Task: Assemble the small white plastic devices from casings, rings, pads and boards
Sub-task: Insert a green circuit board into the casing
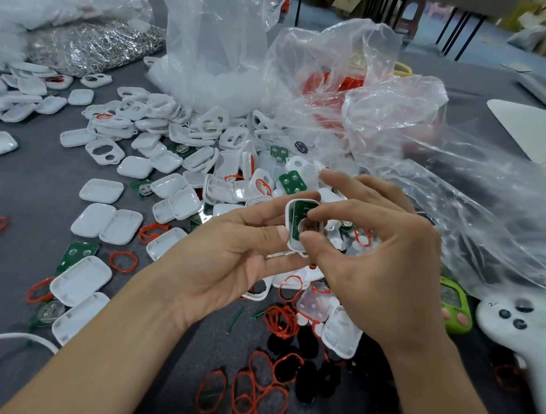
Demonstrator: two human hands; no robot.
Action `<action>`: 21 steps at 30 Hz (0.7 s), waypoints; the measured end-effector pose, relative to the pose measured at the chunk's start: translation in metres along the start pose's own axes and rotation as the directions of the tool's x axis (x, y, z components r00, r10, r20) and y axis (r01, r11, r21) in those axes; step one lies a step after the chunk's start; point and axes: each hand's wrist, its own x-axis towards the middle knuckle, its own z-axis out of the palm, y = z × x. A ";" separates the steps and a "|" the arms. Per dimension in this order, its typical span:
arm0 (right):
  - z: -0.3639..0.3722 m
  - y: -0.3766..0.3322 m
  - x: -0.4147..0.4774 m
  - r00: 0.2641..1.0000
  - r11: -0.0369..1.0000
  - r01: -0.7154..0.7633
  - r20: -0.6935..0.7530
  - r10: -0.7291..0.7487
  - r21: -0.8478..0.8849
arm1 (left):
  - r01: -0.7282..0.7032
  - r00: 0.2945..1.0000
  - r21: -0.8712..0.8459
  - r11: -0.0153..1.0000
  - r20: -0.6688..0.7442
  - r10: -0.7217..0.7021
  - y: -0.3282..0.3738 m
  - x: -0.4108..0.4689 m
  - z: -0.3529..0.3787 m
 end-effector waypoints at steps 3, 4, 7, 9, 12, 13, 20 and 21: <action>0.001 0.000 0.000 1.000 1.000 0.006 0.015 -0.006 -0.018 | 0.004 1.000 0.000 1.000 -0.008 -0.004 0.000 0.000 0.001; 0.001 0.000 0.000 1.000 1.000 0.006 0.018 -0.006 -0.023 | 0.005 1.000 -0.001 1.000 -0.012 -0.005 0.000 0.000 0.001; 0.001 0.000 0.001 1.000 0.999 0.021 0.024 -0.020 -0.036 | 0.006 1.000 -0.002 1.000 -0.017 -0.006 0.000 0.000 0.001; 0.001 0.000 0.001 0.999 0.999 0.027 0.027 -0.026 -0.044 | 0.004 1.000 -0.010 1.000 -0.014 -0.004 0.000 -0.001 0.001; 0.001 0.000 0.001 0.999 0.998 0.032 0.022 -0.031 -0.052 | 0.002 1.000 -0.013 1.000 -0.020 -0.002 -0.001 -0.001 0.001; 0.001 -0.001 0.000 0.999 0.998 0.034 0.022 -0.033 -0.054 | 0.002 1.000 -0.012 1.000 -0.022 -0.002 -0.001 -0.001 0.002; 0.002 -0.001 -0.001 1.000 0.997 0.013 0.015 -0.012 -0.070 | -0.003 1.000 -0.005 1.000 -0.027 0.003 -0.002 0.001 0.000; 0.002 -0.001 -0.001 1.000 0.998 0.007 0.010 -0.006 -0.070 | -0.003 1.000 -0.004 1.000 -0.023 0.003 -0.002 0.001 0.000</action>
